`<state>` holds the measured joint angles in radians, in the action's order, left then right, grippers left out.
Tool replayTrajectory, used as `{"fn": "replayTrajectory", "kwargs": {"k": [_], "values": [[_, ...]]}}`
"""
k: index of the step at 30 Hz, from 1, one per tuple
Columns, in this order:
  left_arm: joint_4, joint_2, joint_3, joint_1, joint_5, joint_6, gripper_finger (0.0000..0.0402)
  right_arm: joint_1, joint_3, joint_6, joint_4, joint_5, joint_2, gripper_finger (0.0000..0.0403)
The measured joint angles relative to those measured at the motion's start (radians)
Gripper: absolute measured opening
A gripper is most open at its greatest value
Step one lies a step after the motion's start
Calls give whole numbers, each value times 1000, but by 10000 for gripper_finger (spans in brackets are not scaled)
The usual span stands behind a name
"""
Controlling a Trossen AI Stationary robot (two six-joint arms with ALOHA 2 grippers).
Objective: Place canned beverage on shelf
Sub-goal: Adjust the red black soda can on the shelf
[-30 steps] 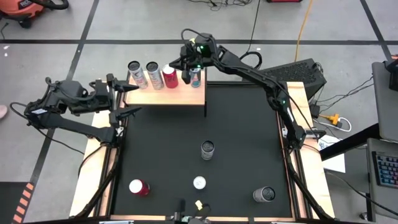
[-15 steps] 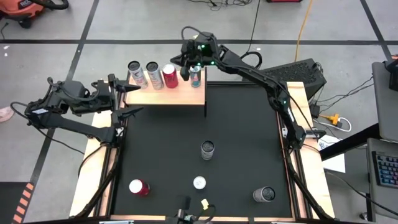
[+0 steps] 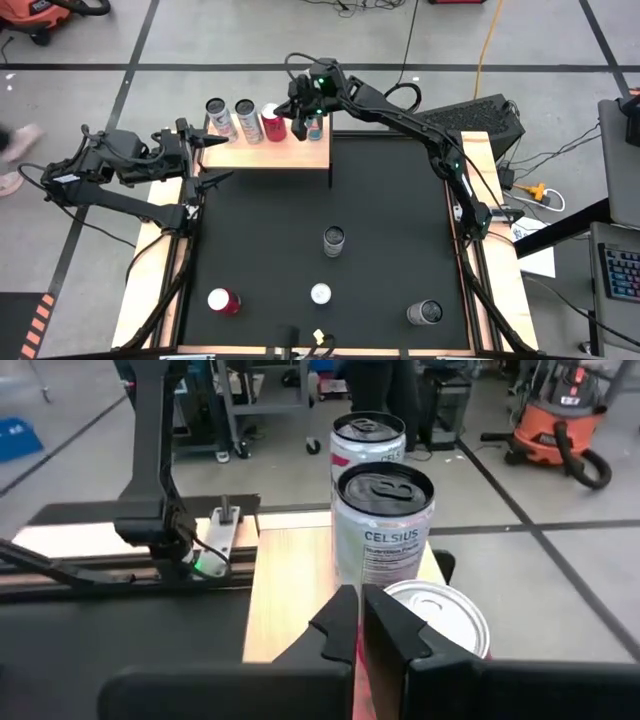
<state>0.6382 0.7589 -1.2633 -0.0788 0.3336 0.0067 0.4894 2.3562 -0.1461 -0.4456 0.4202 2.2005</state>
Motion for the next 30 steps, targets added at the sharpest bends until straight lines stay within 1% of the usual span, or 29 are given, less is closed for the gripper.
{"fn": "replayTrajectory", "kwargs": {"k": [3,5,8,10,16,22,26,30], "values": [[0,0,0,0,0,0,367,-1,0,-67,-17,0,0,0],[1,0,0,0,0,0,367,-1,0,-81,-17,-8,1,2],[3,0,0,0,0,0,367,-1,0,-91,0,-61,2,17],[4,0,0,0,0,0,367,-1,0,-110,7,-83,2,33],[4,0,0,0,0,-1,367,-1,0,-163,8,-83,2,98],[4,0,0,0,0,-1,367,-1,0,-180,7,-83,2,161],[4,0,0,0,0,-1,367,-1,0,-166,7,-83,2,185],[4,0,0,0,0,-2,367,-2,0,-153,7,-82,2,197]]}}
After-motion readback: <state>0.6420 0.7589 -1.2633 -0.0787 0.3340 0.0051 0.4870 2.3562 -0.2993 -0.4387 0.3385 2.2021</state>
